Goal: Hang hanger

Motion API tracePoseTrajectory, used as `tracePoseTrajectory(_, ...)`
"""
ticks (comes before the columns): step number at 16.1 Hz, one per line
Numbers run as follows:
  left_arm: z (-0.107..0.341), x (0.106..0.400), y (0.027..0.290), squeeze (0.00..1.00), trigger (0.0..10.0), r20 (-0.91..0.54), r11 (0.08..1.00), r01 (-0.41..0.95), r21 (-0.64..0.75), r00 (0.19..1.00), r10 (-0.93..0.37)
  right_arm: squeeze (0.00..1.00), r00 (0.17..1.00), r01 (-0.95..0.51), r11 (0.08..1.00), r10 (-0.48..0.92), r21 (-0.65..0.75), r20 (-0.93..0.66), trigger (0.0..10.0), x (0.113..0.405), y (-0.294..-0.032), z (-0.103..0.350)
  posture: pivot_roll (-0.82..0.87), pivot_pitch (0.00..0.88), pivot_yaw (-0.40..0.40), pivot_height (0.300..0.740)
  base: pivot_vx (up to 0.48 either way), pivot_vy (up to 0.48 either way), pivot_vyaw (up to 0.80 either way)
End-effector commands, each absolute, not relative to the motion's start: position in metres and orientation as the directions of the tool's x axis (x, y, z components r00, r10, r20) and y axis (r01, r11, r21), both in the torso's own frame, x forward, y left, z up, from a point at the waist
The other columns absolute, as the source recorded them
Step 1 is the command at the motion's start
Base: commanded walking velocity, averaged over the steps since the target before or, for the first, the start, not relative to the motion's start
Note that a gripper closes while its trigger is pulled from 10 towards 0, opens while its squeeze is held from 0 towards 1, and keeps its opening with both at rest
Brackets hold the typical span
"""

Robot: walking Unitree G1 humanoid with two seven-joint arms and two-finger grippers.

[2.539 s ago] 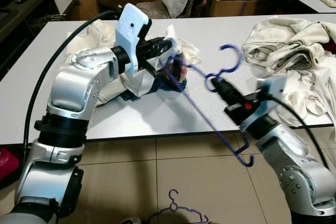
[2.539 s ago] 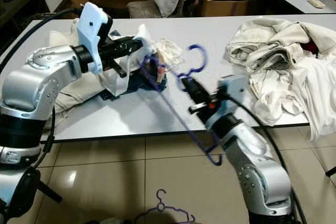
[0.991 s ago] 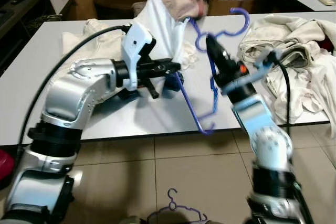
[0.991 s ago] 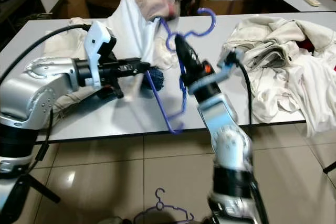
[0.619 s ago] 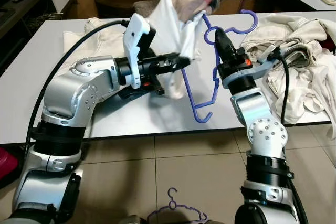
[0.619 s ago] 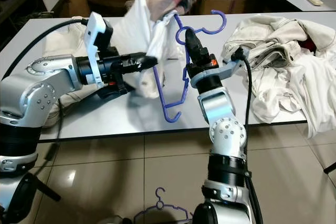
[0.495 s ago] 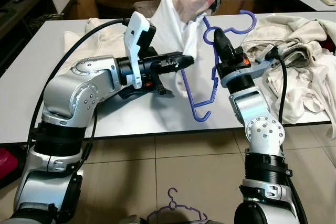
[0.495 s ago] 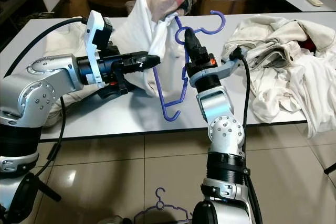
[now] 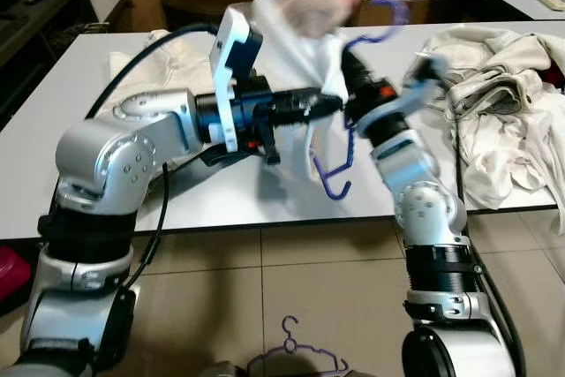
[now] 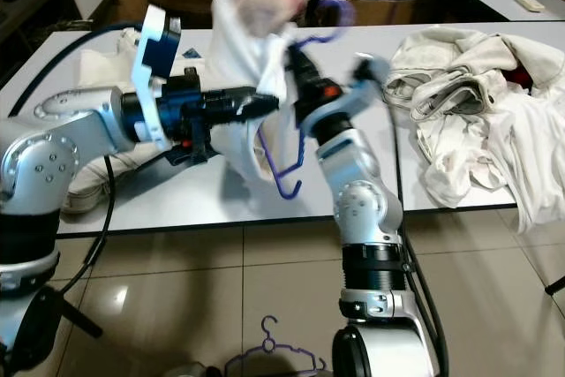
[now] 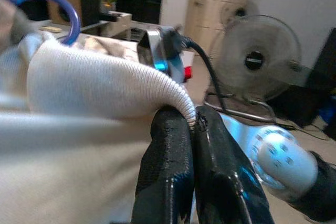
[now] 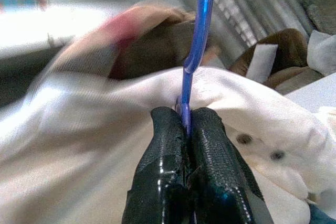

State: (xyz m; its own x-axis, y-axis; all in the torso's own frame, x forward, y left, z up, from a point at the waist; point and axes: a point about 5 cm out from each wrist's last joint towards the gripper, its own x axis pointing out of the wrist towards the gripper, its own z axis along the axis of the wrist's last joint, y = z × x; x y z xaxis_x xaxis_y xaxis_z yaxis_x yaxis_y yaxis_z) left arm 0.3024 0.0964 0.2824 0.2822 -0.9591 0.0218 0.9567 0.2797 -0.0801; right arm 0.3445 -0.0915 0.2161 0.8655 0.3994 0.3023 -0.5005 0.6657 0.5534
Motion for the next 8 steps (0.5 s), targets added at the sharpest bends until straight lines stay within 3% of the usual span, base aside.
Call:
tracePoseTrajectory(1, 0.292, 0.313, 0.102, 0.0, 0.0, 0.062, 0.376, 0.924, -0.063, 0.38, -0.923, 0.0, 0.838, -0.545, 0.727, 0.46, 0.417, 0.294, 10.0, 0.343, -0.084, 0.22, -0.11, 0.0, 0.007, 0.74, 0.0, 0.0, 0.0)
tracePoseTrajectory(4, 0.303, 0.326, 0.112, 0.0, 0.0, 0.137, 0.491, 0.869, -0.071, 0.496, -0.858, 0.0, 0.796, -0.587, 0.798, 0.54, 0.134, 0.273, 10.0, 0.333, -0.082, 0.219, -0.11, 0.0, 0.005, 0.74, 0.0, 0.0, 0.0)
tracePoseTrajectory(6, 0.298, 0.326, 0.116, 0.0, 0.0, 0.092, 0.487, 0.867, -0.102, 0.496, -0.864, 0.0, 0.791, -0.587, 0.771, 0.481, 0.246, 0.378, 10.0, 0.325, -0.089, 0.229, -0.11, 0.0, 0.005, 0.74, 0.0, 0.0, 0.0)
tracePoseTrajectory(8, 0.278, 0.319, 0.108, 0.0, 0.0, -0.011, 0.44, 0.887, -0.138, 0.443, -0.896, 0.0, 0.806, -0.562, 0.722, 0.37, 0.403, 0.462, 10.0, 0.329, -0.094, 0.241, -0.11, 0.0, 0.005, 0.74, 0.0, 0.0, 0.0)
